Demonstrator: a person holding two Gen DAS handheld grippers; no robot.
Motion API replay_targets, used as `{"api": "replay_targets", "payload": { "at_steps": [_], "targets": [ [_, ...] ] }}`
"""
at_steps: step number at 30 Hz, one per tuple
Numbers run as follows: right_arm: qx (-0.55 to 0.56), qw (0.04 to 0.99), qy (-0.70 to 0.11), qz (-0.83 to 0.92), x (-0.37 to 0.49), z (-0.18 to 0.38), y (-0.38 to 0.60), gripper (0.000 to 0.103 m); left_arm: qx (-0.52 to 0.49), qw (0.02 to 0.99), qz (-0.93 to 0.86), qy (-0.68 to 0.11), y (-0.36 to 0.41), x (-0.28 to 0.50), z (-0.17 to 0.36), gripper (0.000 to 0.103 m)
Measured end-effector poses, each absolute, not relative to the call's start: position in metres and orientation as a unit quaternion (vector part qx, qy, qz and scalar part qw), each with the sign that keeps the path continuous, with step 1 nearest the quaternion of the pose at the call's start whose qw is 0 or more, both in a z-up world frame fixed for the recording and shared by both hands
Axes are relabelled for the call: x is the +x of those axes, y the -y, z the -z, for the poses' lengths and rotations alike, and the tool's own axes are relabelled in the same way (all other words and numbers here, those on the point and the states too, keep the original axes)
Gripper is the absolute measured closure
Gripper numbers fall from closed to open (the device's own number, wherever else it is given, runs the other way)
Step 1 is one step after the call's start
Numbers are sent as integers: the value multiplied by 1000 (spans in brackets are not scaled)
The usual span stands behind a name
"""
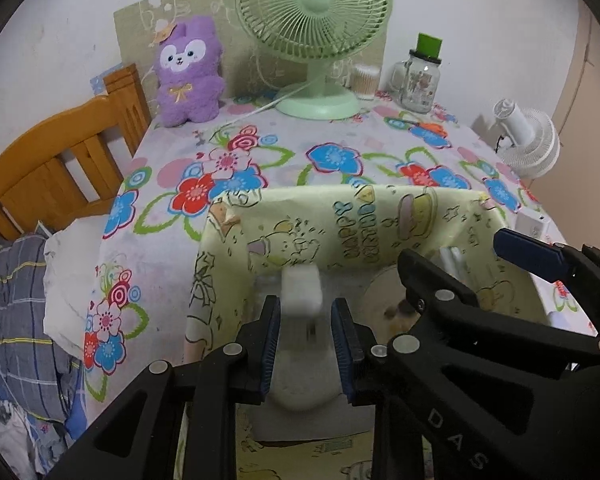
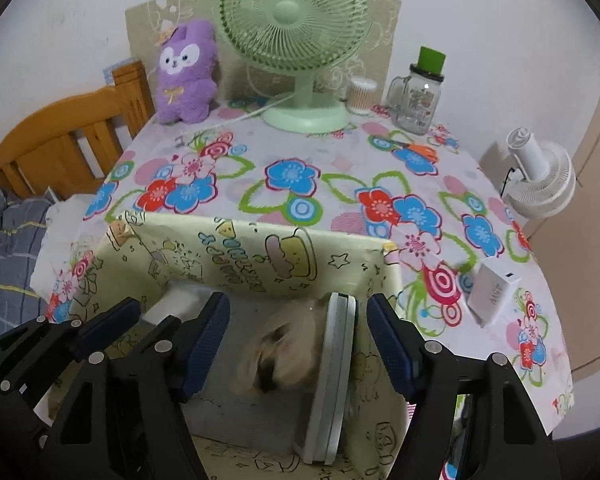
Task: Organize rigid objects
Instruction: 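Lower the coaster into the box and open the right tool while the left tool releases the charger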
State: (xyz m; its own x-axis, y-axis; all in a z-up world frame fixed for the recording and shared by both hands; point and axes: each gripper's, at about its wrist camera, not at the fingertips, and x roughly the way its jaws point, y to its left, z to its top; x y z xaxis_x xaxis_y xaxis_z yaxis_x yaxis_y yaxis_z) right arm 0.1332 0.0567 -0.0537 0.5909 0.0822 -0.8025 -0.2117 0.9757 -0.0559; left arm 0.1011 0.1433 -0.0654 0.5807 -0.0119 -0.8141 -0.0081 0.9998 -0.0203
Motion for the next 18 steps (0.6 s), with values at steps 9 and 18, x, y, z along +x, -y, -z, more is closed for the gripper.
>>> {"api": "replay_targets", "payload": {
  "at_steps": [9, 18],
  "targets": [
    [-68, 888, -448, -78, 131, 51, -56, 28, -15, 891, 23, -452, -136, 95, 57, 39],
    [-62, 899, -426, -78, 109, 32, -40, 19, -7, 902, 25, -432, -121, 76, 41, 25]
  ]
}}
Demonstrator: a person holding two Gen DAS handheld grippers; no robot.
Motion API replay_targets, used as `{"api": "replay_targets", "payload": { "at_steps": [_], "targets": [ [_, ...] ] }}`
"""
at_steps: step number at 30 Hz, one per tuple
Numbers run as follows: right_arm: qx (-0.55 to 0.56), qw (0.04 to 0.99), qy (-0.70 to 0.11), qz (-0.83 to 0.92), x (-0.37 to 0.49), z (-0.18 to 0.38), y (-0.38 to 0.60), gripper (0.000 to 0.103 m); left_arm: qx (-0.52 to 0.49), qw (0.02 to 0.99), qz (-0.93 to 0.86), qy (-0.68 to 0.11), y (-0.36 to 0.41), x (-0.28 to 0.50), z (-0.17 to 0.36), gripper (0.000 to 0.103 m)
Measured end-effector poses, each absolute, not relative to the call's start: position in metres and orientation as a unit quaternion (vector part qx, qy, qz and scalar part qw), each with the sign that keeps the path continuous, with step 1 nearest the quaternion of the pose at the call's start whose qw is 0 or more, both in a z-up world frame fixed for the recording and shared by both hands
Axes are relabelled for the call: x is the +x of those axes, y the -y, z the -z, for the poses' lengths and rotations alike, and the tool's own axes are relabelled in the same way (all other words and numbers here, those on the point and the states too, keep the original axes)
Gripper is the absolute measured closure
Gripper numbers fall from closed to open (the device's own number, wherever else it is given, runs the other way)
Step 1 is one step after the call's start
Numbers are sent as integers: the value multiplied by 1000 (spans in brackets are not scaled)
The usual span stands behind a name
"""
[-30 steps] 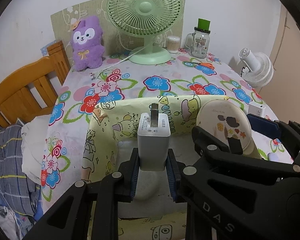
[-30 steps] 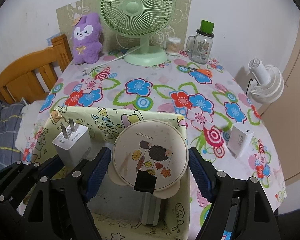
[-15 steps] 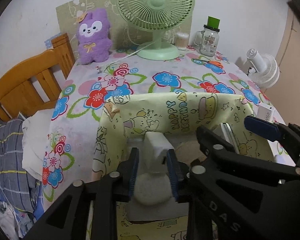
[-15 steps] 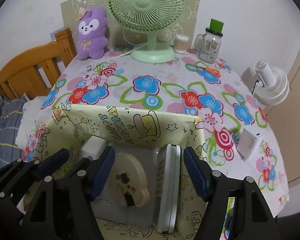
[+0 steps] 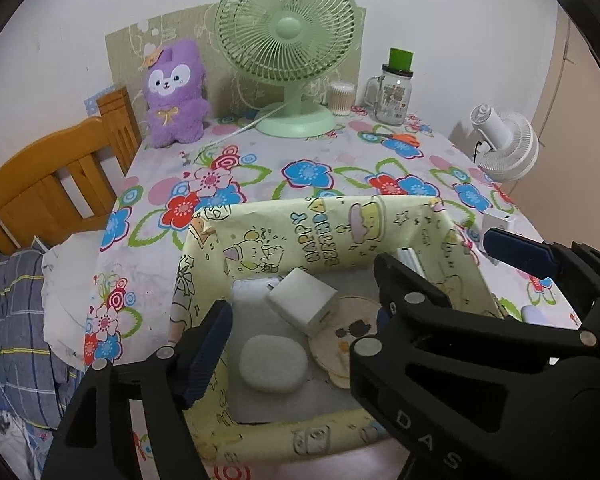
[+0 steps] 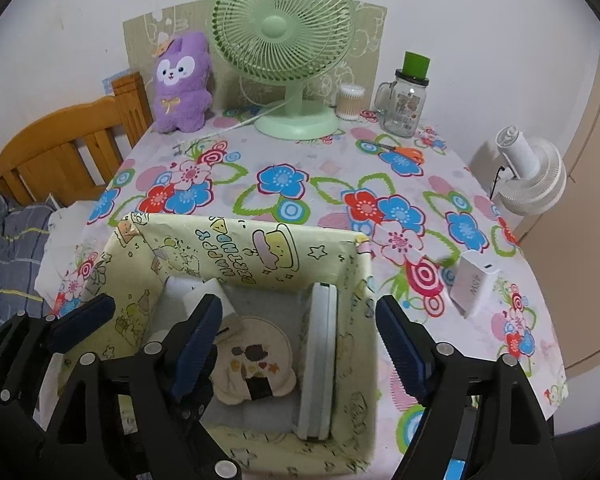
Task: Organize rigid objects
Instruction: 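Lower the coaster into the box and open the right tool while the left tool releases the charger, then withdraw both open tools up and away from the yellow box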
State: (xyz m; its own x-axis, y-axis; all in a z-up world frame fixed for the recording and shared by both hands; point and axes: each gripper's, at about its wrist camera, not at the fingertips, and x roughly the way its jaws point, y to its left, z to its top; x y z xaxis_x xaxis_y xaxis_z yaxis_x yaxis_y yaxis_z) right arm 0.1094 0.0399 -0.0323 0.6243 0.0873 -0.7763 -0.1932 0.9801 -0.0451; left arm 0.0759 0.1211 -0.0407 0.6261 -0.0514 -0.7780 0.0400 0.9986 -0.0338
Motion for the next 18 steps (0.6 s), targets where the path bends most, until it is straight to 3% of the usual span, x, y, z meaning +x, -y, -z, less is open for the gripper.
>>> {"api": "replay_targets", "payload": {
  "at_steps": [9, 18],
  "targets": [
    [-51, 906, -412, -80, 90, 20, -22, 10, 4, 908, 23, -419, -105, 57, 27, 24],
    [-45, 914, -397, -74, 71, 9, -1, 8, 14, 913, 26, -406, -84, 42, 17, 24]
  ]
}}
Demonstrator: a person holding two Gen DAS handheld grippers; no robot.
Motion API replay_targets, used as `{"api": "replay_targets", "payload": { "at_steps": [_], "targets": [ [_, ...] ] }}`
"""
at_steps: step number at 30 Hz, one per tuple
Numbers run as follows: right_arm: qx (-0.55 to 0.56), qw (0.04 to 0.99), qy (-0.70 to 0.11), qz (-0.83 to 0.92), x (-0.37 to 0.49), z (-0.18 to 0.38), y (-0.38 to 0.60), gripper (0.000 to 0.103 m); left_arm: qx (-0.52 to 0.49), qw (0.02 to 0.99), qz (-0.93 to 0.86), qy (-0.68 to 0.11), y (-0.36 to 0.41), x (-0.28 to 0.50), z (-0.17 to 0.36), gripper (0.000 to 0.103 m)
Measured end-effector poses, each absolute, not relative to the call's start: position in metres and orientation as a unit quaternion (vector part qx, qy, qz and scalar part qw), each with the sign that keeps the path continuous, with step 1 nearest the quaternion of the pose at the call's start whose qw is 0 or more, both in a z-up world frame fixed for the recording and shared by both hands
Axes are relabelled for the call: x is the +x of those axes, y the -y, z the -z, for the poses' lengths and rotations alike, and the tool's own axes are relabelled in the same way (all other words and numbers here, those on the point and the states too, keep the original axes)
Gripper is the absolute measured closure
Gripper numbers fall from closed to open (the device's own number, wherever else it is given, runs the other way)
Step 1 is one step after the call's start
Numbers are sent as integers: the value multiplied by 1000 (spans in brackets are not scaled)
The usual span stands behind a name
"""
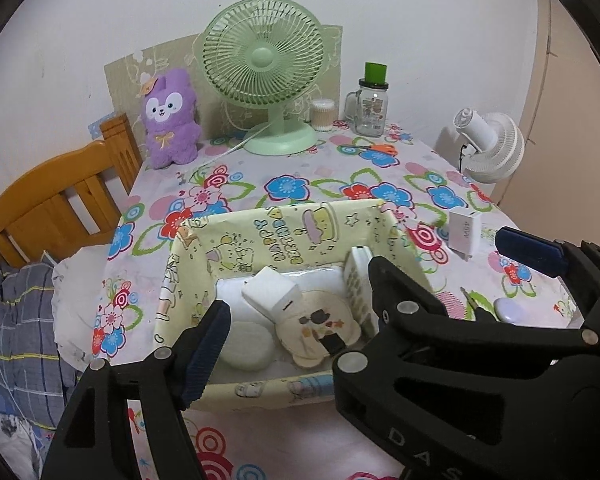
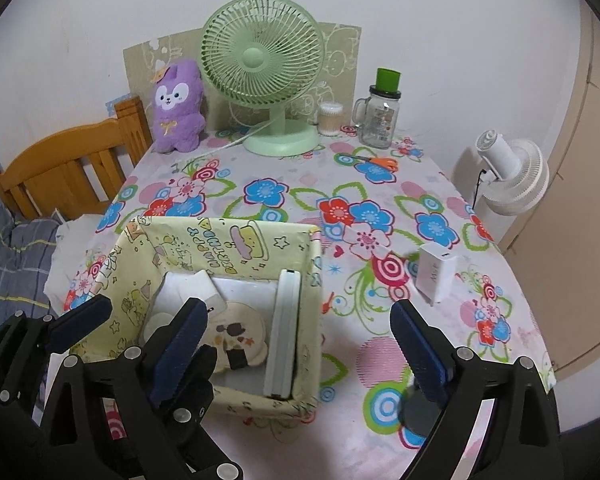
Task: Organize rigid objects
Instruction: 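Withdraw both open tools up and away from the yellow box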
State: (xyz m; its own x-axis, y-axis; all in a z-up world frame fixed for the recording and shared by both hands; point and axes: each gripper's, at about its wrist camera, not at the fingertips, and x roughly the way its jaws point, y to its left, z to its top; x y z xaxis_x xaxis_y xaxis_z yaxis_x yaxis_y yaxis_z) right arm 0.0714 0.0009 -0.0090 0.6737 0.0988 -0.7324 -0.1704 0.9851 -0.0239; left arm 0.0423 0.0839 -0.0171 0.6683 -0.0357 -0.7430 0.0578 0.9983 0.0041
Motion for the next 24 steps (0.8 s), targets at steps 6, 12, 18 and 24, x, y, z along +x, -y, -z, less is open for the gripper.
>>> {"api": "replay_targets", "payload": {
  "at_steps": [6, 12, 18, 24],
  "targets": [
    [-42, 918, -389, -69, 64, 3, 14, 8, 18, 917, 28, -397, -69, 36, 11, 23],
    [-39, 922, -381, -63, 57, -1, 28, 6, 24, 920, 27, -391, -56, 30, 8, 19],
    [-48, 930, -361, -43, 50, -7, 43, 1, 28, 922, 28, -385, -44, 25, 5, 17],
    [-42, 932, -358, -43, 45, -8, 57, 1, 33, 924, 30, -380, -31, 21, 2, 14]
  ]
}}
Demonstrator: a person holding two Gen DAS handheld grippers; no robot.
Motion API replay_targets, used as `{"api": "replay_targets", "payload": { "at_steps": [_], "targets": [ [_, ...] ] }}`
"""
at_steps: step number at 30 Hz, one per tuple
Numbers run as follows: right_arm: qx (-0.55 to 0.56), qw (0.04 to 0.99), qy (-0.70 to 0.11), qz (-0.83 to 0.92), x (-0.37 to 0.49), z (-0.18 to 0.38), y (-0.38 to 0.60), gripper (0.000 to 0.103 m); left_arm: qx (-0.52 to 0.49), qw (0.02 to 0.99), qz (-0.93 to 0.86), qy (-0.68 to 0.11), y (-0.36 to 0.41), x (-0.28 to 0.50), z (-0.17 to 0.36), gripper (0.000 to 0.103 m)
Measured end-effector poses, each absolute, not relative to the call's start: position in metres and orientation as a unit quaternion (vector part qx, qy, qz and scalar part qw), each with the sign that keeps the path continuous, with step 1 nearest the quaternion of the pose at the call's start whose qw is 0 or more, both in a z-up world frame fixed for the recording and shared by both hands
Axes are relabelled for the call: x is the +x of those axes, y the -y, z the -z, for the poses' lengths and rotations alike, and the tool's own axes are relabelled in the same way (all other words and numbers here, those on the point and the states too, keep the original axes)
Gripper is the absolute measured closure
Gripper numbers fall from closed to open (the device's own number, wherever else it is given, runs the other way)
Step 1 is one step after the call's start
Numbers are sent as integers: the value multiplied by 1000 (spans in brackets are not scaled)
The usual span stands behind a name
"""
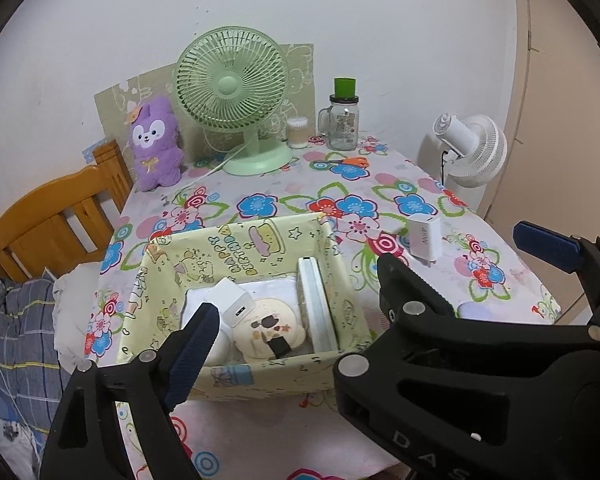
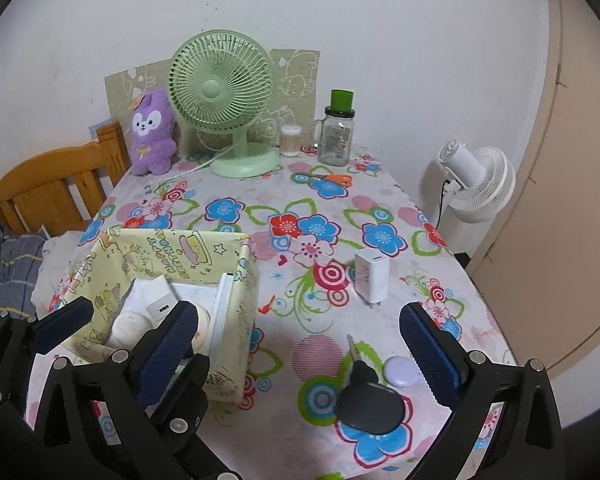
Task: Organize rigid objects
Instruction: 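Withdraw both open tools up and away from the yellow box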
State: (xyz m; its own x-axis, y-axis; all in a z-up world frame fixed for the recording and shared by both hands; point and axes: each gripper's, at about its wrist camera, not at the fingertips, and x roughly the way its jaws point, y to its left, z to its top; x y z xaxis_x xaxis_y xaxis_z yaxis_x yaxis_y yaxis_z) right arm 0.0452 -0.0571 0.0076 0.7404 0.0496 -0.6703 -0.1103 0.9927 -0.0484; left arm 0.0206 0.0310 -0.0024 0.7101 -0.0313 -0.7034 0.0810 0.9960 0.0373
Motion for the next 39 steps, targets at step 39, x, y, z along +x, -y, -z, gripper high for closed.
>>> {"api": "replay_targets", "payload": {
  "at_steps": [39],
  "targets": [
    [-17, 931, -360, -62, 36, 13, 147, 1, 41, 924, 67, -375, 53, 15, 21, 2]
  ]
}}
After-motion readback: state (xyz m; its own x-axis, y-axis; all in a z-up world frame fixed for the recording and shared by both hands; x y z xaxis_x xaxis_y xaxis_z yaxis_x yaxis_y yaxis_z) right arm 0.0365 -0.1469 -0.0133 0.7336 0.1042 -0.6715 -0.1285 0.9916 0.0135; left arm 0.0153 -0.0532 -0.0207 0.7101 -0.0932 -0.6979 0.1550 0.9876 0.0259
